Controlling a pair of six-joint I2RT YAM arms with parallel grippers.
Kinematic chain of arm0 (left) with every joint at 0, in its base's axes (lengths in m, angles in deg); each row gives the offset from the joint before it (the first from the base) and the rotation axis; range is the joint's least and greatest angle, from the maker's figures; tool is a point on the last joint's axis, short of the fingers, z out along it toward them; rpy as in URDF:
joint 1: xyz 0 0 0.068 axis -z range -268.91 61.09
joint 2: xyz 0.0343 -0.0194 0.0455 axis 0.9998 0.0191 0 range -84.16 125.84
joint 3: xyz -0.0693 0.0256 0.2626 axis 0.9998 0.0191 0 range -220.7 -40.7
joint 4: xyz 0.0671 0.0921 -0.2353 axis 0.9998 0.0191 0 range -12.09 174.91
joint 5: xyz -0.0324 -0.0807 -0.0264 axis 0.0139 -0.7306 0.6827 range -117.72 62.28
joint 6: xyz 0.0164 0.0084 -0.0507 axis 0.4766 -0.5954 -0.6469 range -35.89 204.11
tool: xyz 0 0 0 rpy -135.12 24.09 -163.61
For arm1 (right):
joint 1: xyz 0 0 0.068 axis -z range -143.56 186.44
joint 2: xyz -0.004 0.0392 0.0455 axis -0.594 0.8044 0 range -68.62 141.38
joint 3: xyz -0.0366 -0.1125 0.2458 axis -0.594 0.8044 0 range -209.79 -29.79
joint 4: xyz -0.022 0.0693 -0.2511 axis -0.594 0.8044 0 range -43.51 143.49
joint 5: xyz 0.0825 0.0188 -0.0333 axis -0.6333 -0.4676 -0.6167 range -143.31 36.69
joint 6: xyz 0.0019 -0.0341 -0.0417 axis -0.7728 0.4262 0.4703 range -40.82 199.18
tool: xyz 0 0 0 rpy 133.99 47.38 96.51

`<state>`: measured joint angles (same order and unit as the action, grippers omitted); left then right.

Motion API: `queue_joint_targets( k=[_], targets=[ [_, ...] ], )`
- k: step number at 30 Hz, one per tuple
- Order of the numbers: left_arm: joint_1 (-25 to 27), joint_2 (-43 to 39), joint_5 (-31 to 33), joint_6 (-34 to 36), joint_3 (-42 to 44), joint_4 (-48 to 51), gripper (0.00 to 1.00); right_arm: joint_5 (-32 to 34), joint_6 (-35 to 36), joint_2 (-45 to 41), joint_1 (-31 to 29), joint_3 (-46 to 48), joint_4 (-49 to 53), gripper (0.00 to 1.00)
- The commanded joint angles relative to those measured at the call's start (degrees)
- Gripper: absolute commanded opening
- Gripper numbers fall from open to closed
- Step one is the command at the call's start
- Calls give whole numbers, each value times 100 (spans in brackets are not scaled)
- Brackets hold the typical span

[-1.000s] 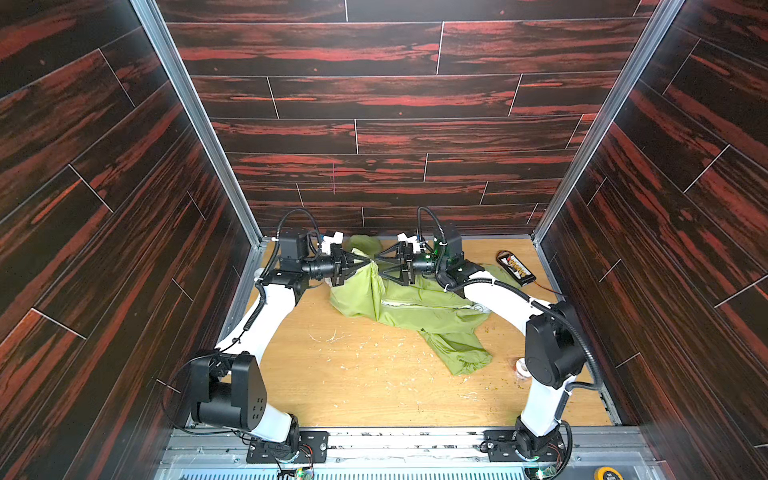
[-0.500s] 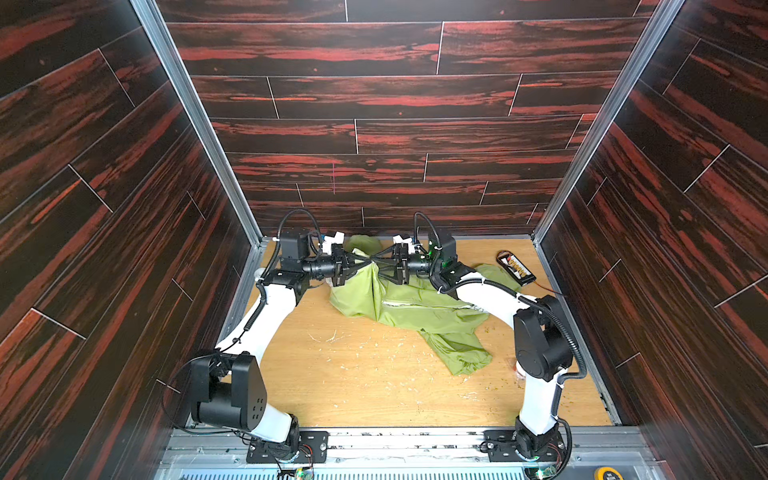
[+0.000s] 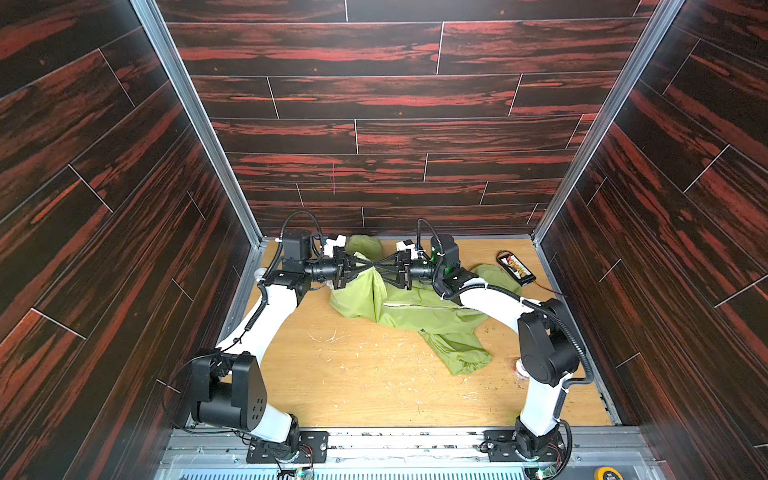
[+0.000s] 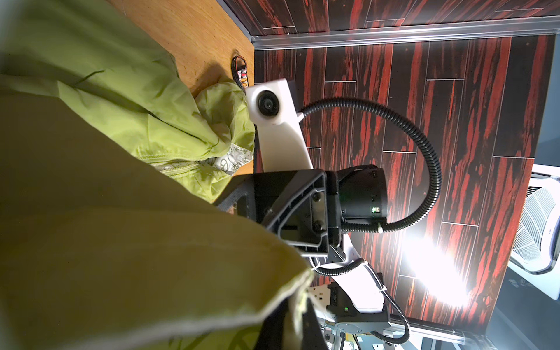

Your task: Zip up the jacket

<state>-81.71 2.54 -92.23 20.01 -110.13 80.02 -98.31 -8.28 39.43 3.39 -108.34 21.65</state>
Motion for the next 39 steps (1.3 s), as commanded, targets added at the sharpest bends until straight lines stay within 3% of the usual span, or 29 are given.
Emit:
queue_joint_targets(
  k=[1,12,15,17,22,24,27,32,39],
  targets=[
    [17,-155,-103,98,21,-80,0,50,-3,-412,10,1,-21,40],
    [18,-274,-86,248,109,132,0,68,60,-506,71,10,58,26],
    [18,-285,-88,266,122,148,0,63,79,-501,76,35,84,27],
    [18,-300,-88,282,106,151,0,70,27,-470,72,107,25,33],
    [18,-285,-44,479,24,429,0,39,-275,-322,63,448,-491,61],
    [18,-251,52,859,-73,961,0,63,-124,-315,55,451,-285,64],
    [14,-177,258,1499,-227,1885,0,91,133,-246,53,393,92,60],
    [9,-210,762,1908,-70,2640,3,56,443,-33,32,384,541,47],
    [10,-363,1747,2401,257,3922,6,87,1263,89,19,127,1784,42]
  ],
)
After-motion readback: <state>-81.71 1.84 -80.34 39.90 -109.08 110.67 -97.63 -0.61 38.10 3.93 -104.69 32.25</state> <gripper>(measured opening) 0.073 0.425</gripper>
